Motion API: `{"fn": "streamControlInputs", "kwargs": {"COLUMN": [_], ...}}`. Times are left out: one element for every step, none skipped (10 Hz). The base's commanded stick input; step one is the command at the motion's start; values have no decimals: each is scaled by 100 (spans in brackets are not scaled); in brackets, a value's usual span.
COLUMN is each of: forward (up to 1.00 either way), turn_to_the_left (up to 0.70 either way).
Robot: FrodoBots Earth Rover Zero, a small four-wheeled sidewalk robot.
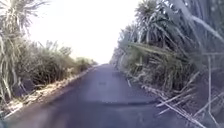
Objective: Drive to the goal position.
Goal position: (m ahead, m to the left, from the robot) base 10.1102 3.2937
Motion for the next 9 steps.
{"fn": "streamControlInputs", "kwargs": {"forward": [70,70,70,70,70,70,70,70,70], "turn_to_the_left": [0,7,18,30,35,35,35,0,0]}}
